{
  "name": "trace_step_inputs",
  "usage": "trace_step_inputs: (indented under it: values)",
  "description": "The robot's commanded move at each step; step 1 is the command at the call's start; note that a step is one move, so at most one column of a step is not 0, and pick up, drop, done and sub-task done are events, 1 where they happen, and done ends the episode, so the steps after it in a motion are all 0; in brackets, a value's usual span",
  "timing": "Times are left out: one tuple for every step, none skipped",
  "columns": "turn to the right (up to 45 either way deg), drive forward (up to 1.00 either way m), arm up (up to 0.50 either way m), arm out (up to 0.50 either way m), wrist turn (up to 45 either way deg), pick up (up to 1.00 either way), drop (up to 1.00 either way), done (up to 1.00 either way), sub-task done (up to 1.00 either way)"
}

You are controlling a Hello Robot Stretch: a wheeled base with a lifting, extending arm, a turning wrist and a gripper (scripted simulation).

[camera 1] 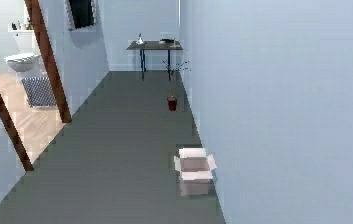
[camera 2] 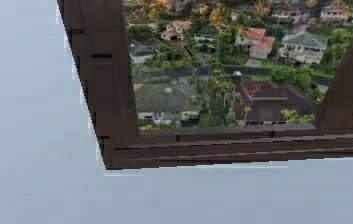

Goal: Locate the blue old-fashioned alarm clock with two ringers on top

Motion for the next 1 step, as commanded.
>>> trace_step_inputs:
  values:
    - [-27.0, 0.00, 0.00, 0.00, 0.0, 0.00, 0.00, 0.00, 0.00]
